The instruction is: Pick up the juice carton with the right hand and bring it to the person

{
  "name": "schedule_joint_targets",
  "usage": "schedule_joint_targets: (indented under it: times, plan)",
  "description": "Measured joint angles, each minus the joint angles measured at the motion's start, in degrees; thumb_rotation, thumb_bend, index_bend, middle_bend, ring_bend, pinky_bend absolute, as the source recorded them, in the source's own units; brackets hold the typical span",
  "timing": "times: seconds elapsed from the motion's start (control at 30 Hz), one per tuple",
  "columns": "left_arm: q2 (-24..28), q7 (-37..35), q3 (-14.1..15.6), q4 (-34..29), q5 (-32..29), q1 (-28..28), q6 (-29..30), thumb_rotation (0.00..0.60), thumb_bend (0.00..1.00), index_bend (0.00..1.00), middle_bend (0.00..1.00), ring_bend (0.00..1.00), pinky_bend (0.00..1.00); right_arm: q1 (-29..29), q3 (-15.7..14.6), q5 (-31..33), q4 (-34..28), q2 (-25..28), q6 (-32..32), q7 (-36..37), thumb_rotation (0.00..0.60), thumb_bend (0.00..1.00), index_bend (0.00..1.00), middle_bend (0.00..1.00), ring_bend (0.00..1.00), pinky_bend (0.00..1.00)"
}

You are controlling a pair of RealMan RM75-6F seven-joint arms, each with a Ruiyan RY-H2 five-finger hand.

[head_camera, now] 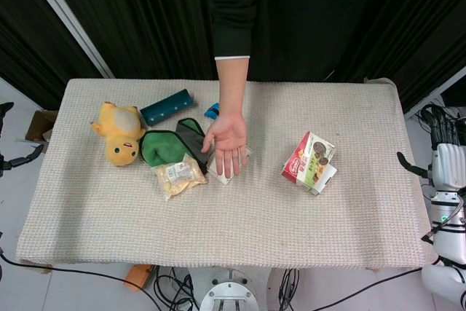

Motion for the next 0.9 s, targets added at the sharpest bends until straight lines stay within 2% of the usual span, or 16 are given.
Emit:
schedule_joint_targets:
  times: [0.07,0.2,0.3,0.43,0.63,0.73,0.9]
  plan:
    - [0.3,0.3,0.3,-0.2,0.4,0.0,0.1,0.495,0.18,0.12,0.13,0.1,0.2,0.1,-0.8,-1.4,-0.1,0.5,0.3,-0.1,0.6,0.12,0.0,0.0,0.0,0.0]
    - [0.8,1.5,1.0,-1.2,1.3,0.3,0.9,0.496,0.18,0.12,0.13,0.1,0.2,0.9,-4.4,-7.0,-0.9,3.0,0.1,-2.3,0.6,0.02,0.0,0.0,0.0,0.0]
    - [0.9,1.5,1.5,-2.5,1.9,0.9,1.9,0.498,0.18,0.12,0.13,0.1,0.2,2.4,-6.9,-10.8,-3.4,6.1,-2.2,-7.6,0.6,0.0,0.0,0.0,0.0,0.0]
    - [1.2,1.6,3.1,-4.2,3.5,1.7,3.0,0.499,0.18,0.12,0.14,0.1,0.2,5.2,-9.0,-13.0,-10.1,10.5,-7.7,-19.6,0.6,0.0,0.0,0.0,0.0,0.0]
    - [2.2,5.9,5.8,-7.8,6.5,2.5,4.0,0.499,0.18,0.12,0.14,0.1,0.2,11.7,-9.6,-13.2,-22.0,15.2,-19.9,-37.3,0.6,0.0,0.0,0.0,0.0,0.0]
    - [2.7,8.7,7.4,-9.8,8.0,2.8,4.2,0.502,0.18,0.12,0.14,0.1,0.2,15.8,-9.4,-12.6,-24.8,15.8,-25.8,-41.9,0.6,0.0,0.0,0.0,0.0,0.0]
    - [2.8,10.7,8.8,-11.3,9.2,2.8,3.5,0.499,0.18,0.12,0.14,0.1,0.2,21.5,-8.7,-11.3,-25.4,13.9,-31.6,-45.6,0.6,0.0,0.0,0.0,0.0,0.0]
